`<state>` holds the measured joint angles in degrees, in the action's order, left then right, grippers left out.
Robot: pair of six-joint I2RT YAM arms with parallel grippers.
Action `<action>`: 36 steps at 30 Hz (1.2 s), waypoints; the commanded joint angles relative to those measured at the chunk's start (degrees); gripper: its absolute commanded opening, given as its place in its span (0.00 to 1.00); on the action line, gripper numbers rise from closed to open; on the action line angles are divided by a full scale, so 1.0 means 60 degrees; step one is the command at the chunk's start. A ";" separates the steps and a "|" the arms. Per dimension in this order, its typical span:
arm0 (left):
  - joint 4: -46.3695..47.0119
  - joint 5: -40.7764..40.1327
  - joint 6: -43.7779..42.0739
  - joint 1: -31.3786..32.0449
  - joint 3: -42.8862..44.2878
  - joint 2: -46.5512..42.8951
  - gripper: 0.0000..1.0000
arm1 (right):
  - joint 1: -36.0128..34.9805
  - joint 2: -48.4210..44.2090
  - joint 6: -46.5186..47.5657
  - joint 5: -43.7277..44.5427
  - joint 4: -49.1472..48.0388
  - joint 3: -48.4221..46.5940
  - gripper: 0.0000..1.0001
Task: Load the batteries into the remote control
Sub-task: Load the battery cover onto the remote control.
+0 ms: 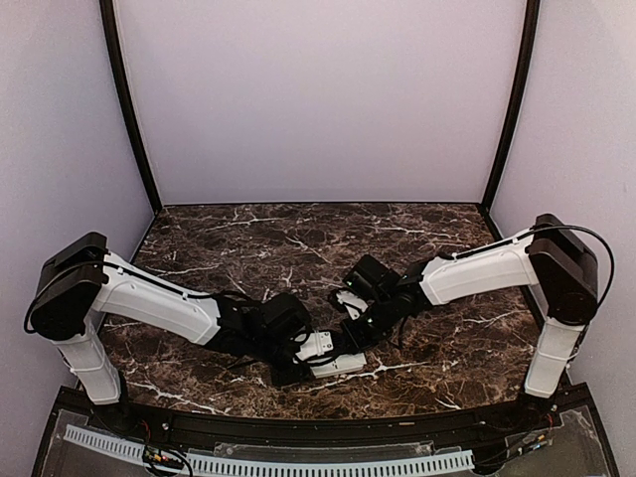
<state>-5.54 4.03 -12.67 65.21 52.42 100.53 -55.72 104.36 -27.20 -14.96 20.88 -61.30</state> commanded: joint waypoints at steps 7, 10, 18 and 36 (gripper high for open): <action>-0.0340 -0.0064 -0.0046 0.0045 -0.0193 0.0266 0.42 | 0.0004 -0.0437 0.0110 0.0596 0.0698 -0.0799 0.04; -0.0324 -0.0148 -0.0068 0.0045 -0.0210 0.0235 0.45 | 0.0035 -0.0650 0.0048 0.0954 0.0807 -0.0868 0.07; -0.0427 -0.0061 0.0383 0.0045 -0.0385 -0.0225 0.49 | 0.0372 -0.1343 -0.0343 0.1418 0.1009 -0.0031 0.19; -0.4169 -0.0111 -0.0753 0.0032 0.0836 -0.0721 0.57 | 0.0847 -0.2586 -0.1038 0.1228 0.0739 0.1877 0.39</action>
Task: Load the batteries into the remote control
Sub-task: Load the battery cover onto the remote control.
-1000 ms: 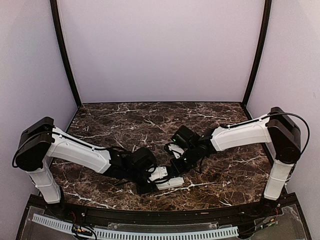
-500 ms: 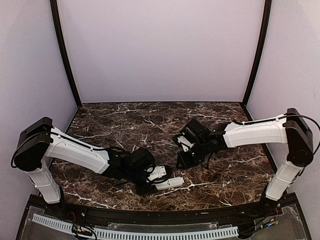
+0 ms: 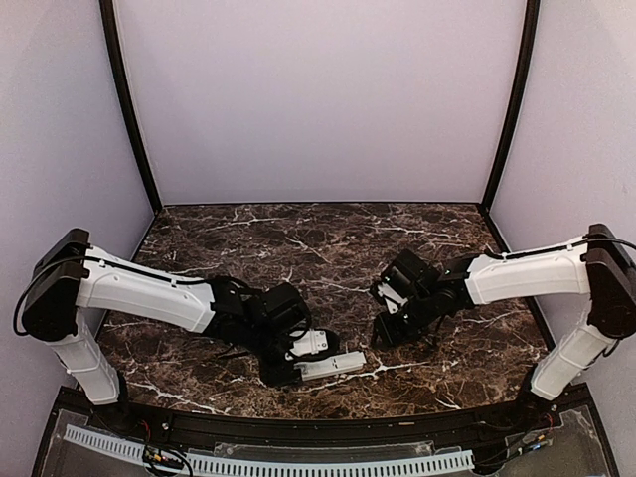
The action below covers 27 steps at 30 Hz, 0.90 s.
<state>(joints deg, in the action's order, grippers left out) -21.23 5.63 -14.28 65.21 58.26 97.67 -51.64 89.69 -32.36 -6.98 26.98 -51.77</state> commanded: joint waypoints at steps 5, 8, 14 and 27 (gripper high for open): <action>-0.1054 -0.0351 -0.0409 -0.0183 -0.0481 -0.0077 0.55 | 0.0137 0.0342 -0.0457 0.0504 0.0263 0.0165 0.22; -0.0803 -0.0287 -0.0390 -0.0225 -0.0661 -0.0021 0.54 | -0.0055 0.0544 -0.0860 0.1002 0.0506 0.0186 0.12; -0.0421 -0.0323 -0.0592 -0.0226 -0.0822 0.0167 0.49 | -0.0423 0.1116 -0.1345 0.1321 0.0504 -0.0022 0.00; -0.0334 -0.0048 -0.0832 -0.0234 -0.0819 0.0084 0.40 | -0.1456 0.2125 -0.2160 0.1831 0.1450 -0.1077 0.00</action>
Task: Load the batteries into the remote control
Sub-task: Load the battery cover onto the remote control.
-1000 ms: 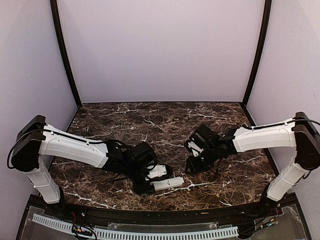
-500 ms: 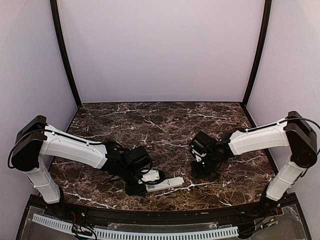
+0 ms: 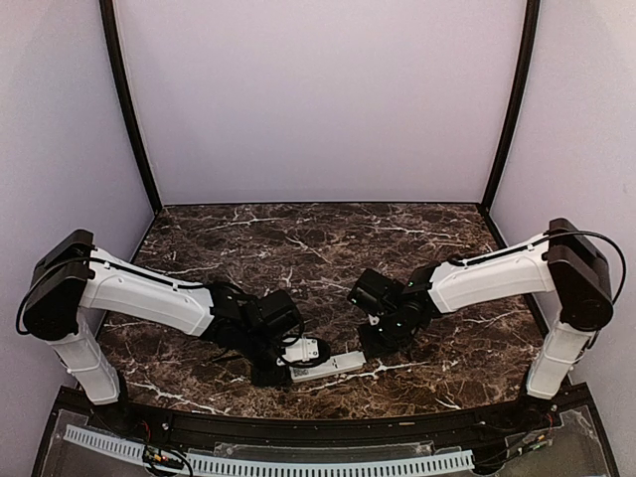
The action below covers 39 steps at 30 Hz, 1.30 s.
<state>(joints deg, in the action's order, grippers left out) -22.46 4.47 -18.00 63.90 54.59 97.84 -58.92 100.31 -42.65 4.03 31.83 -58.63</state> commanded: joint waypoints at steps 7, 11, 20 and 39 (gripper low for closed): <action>-0.0118 0.0200 -0.0252 -0.0004 -0.0196 0.0037 0.35 | -0.0299 0.0166 -0.0627 -0.0362 0.0368 0.0171 0.00; -0.0119 0.0222 -0.0129 0.0000 0.0007 -0.0088 0.37 | -0.0317 0.0071 -0.0679 -0.0290 0.0410 0.0205 0.00; 0.0711 -0.0902 0.0707 0.0094 -0.0318 -0.1103 0.50 | -0.0188 -0.0338 -0.0324 0.0113 0.0517 0.0541 0.00; 0.1892 -0.3413 1.1679 0.0489 -0.3347 -0.5566 0.30 | 0.0200 -0.0581 0.0516 0.0282 -0.0024 0.0466 0.00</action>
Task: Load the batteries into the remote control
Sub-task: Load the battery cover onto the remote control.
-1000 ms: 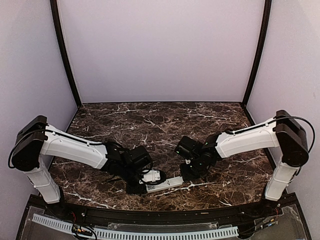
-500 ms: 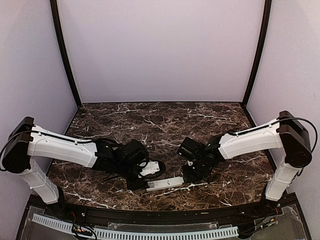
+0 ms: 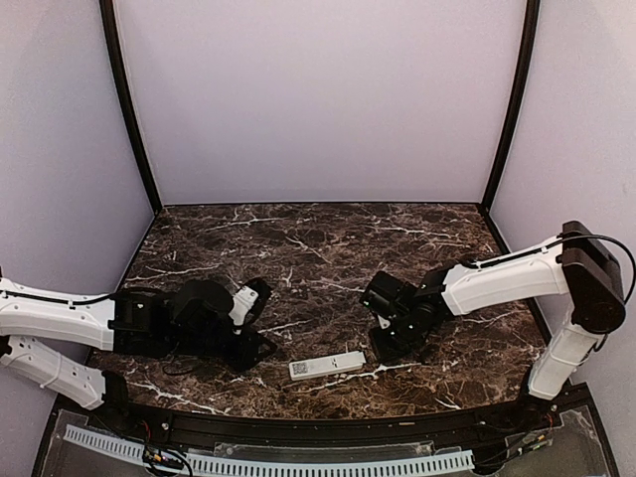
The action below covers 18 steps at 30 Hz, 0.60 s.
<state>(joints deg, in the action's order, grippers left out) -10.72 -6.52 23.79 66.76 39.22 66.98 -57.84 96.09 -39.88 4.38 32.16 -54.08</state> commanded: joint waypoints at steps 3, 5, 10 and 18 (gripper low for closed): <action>-0.0281 -0.2089 0.5232 0.0243 -0.1163 -0.0407 0.27 | -0.0102 0.0293 -0.0186 0.0455 -0.0011 -0.0441 0.00; -0.0614 -0.2525 0.5327 0.0466 -0.1187 -0.0083 0.26 | -0.0200 0.0393 -0.0365 0.0490 0.0117 -0.0522 0.00; 0.0090 -0.2611 0.4689 0.0532 -0.1136 0.1254 0.25 | -0.0396 0.0469 -0.0899 0.0454 0.0338 -0.0553 0.00; 0.0509 -0.2159 0.4672 0.0642 -0.0501 0.3064 0.23 | -0.0743 0.0950 -0.1291 0.0502 0.0765 -0.0772 0.00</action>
<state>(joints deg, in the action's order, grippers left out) -9.26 -19.97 51.09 69.89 34.17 82.52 -60.55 98.96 -45.50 6.76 34.30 -57.49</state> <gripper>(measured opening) 0.237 0.004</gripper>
